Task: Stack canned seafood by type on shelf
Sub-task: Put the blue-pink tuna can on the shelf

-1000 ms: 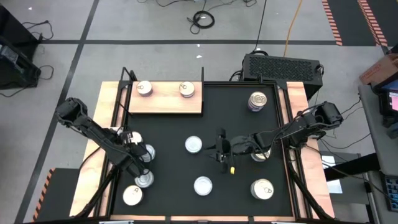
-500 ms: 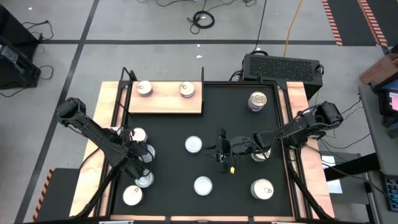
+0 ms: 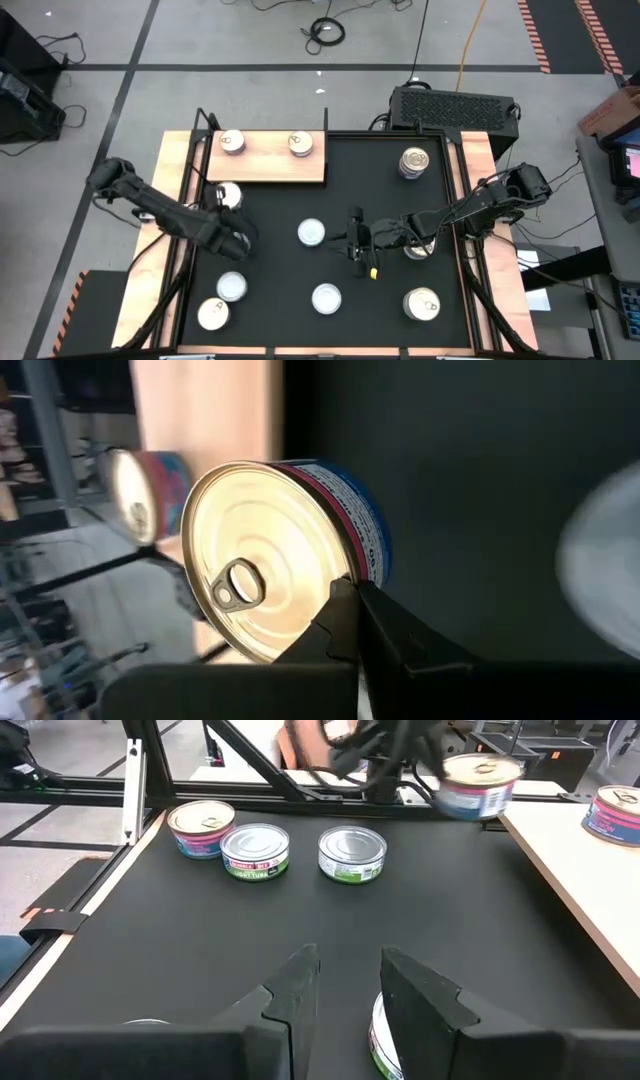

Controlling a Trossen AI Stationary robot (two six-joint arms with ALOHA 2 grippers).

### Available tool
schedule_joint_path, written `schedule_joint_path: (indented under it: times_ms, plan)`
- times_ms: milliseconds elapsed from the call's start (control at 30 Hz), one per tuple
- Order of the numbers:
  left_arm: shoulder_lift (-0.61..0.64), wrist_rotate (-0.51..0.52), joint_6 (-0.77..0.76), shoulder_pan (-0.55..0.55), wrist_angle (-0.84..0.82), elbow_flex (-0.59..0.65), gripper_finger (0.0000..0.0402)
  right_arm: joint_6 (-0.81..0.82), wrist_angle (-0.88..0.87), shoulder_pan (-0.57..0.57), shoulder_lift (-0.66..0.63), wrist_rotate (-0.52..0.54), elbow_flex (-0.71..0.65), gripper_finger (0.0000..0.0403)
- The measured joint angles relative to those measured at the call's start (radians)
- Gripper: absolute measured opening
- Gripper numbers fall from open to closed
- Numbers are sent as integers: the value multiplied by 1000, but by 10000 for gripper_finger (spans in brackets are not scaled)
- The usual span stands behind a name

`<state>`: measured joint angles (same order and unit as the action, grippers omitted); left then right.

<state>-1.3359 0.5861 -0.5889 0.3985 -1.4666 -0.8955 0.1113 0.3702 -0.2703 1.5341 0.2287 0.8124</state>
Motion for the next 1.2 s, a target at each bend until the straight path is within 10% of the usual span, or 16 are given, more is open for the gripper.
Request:
schedule_joint_path:
  times_ms: [600,1200]
  plan:
    - [146,-41,623,-575,326,39,0,-28,-3,0,0,0,0,105]
    - [145,-192,816,-872,450,39,0,-44,-10,0,0,0,0,105]
